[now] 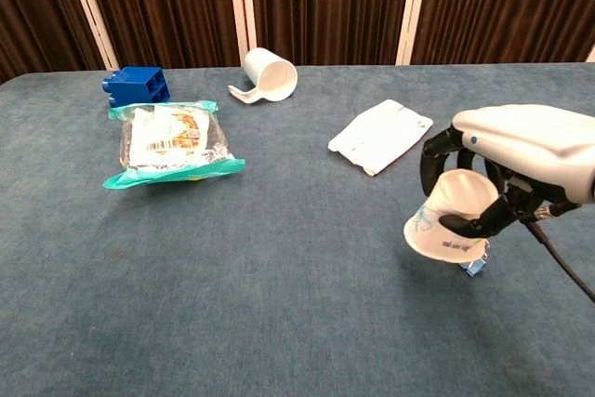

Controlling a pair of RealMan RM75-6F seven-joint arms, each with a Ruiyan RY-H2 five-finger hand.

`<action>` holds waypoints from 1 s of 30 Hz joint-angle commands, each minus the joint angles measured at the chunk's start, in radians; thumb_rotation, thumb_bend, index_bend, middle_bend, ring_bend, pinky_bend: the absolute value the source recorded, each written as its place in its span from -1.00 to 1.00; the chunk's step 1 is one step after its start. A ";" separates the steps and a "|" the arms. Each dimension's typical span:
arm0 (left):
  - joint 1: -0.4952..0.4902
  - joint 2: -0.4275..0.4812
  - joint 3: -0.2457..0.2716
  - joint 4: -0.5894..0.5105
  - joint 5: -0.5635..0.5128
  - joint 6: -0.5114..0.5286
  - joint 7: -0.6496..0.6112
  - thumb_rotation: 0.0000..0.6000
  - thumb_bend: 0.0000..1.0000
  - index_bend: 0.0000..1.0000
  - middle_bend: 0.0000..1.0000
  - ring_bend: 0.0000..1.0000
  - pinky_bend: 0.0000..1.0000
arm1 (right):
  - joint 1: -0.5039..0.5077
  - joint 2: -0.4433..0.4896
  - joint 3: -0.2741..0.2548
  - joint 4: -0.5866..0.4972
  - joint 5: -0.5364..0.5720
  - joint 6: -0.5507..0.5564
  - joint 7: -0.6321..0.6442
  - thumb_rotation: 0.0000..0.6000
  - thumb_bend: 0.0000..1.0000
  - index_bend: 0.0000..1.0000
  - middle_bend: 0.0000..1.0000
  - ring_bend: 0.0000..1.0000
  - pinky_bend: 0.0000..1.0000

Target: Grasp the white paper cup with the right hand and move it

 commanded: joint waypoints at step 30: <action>0.003 -0.003 -0.003 0.006 -0.004 0.008 0.010 1.00 -1.00 -1.00 -1.00 -1.00 -1.00 | -0.023 0.095 -0.049 -0.078 0.130 0.057 -0.101 1.00 -0.30 -1.00 -1.00 -1.00 -0.69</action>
